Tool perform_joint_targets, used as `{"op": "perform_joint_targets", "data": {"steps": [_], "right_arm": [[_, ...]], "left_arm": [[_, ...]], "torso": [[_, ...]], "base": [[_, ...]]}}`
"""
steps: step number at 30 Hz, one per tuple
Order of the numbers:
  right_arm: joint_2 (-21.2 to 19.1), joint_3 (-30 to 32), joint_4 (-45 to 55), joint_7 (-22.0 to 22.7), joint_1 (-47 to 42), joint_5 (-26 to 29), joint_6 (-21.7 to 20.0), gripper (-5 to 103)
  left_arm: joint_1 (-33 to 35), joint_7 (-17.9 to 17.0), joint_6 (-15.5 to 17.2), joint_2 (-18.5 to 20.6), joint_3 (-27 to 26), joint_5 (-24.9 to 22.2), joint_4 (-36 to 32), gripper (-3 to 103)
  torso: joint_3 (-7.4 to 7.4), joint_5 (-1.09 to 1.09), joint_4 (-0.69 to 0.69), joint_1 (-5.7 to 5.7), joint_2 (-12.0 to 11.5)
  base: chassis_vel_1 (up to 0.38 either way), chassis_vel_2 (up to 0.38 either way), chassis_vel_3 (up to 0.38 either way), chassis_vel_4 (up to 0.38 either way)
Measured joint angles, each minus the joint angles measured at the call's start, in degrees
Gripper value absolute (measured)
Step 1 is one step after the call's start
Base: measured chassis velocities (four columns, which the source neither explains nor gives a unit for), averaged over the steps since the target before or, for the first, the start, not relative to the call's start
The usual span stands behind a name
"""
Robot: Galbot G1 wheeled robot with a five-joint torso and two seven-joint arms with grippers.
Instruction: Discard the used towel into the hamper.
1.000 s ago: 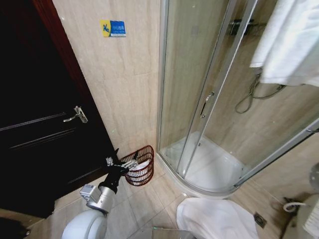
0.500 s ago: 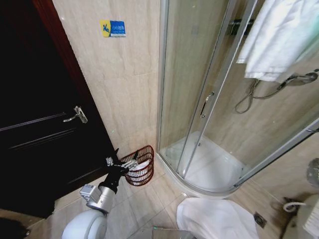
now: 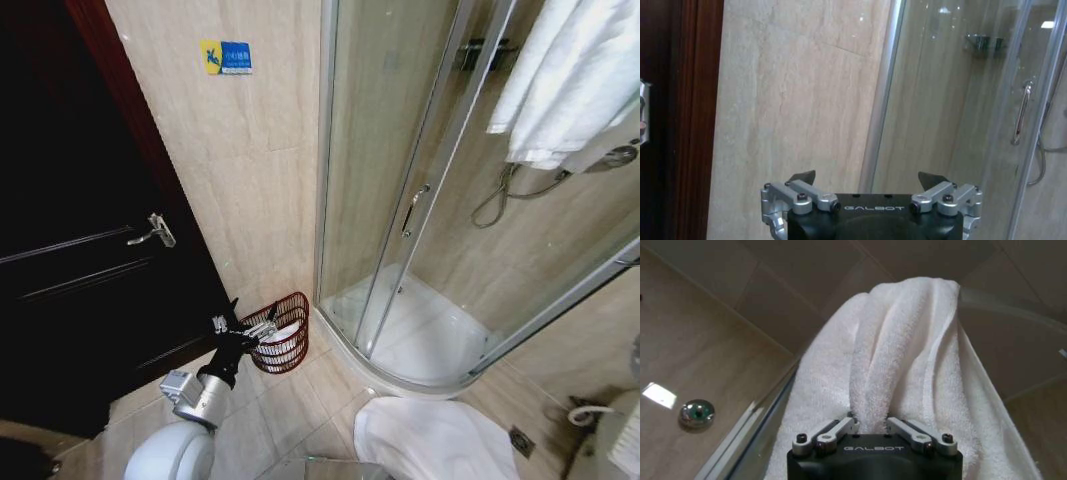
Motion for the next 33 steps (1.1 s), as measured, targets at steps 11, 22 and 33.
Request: {"op": "perform_joint_targets", "data": {"steps": [11,22,33], "right_arm": [[-6.43,9.84,9.39,-0.11,-15.59,3.69,-0.69,8],[-7.61,22.36,20.43,2.47,-36.43,6.01,-0.38,8],[-0.86,39.08,30.18,2.77,-61.33,2.85,3.19,8]], "left_arm": [[0.0,0.0,0.0,-0.01,0.01,0.0,0.0,100],[0.0,0.0,0.0,0.01,0.0,0.0,0.0,100],[0.0,0.0,0.0,0.0,0.0,0.0,0.0,100]], "torso": [[-0.01,0.03,-0.01,0.0,0.0],[0.0,0.02,0.0,-0.01,0.01],[0.0,0.03,0.0,0.0,0.0]], "base": [[0.0,0.0,0.0,0.0],[0.0,0.0,0.0,0.0],[0.0,0.0,0.0,0.0]]}}
